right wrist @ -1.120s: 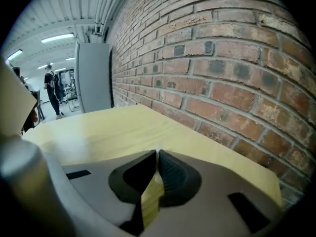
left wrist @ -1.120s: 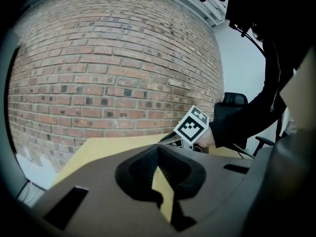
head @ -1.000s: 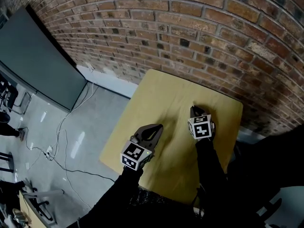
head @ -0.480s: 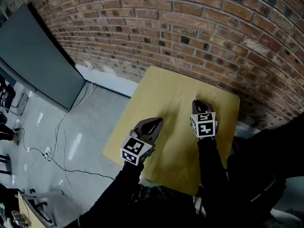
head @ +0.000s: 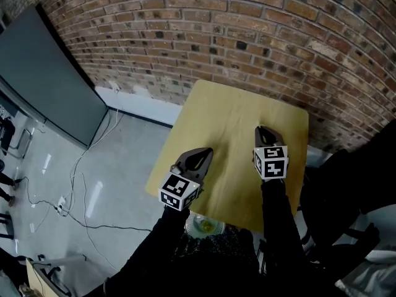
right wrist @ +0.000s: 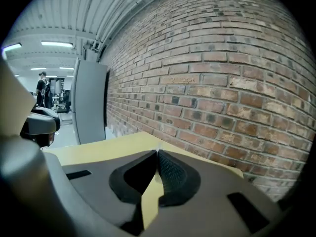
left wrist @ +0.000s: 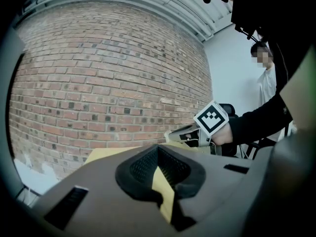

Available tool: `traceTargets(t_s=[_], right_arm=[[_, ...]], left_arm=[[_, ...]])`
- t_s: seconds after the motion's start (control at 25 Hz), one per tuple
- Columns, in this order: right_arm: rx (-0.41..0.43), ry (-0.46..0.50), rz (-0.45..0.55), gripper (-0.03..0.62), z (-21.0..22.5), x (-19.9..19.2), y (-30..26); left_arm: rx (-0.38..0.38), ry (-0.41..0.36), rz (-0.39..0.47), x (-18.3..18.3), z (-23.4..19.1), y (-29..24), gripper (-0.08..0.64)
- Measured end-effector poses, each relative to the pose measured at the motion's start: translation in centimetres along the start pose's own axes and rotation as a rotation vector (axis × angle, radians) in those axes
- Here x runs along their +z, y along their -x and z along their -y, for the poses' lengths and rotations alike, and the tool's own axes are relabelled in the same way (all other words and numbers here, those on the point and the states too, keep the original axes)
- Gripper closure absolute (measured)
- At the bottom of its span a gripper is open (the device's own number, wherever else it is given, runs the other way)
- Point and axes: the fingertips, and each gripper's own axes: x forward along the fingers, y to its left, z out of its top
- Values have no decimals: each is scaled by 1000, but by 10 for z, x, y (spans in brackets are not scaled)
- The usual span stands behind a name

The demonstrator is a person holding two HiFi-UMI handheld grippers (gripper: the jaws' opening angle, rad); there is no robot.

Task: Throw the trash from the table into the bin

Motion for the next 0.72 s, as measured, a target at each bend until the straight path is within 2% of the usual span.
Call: traceTargets(t_s=[0.44,0.72], right_arm=[[-63,-18,35,575,-60,-5,77],[-79,-20,59,575,-102,-12,125]], left_arm=[[-90,-22,34,-1,26,67,560],[-119,-16,36,-13,43,110,560]])
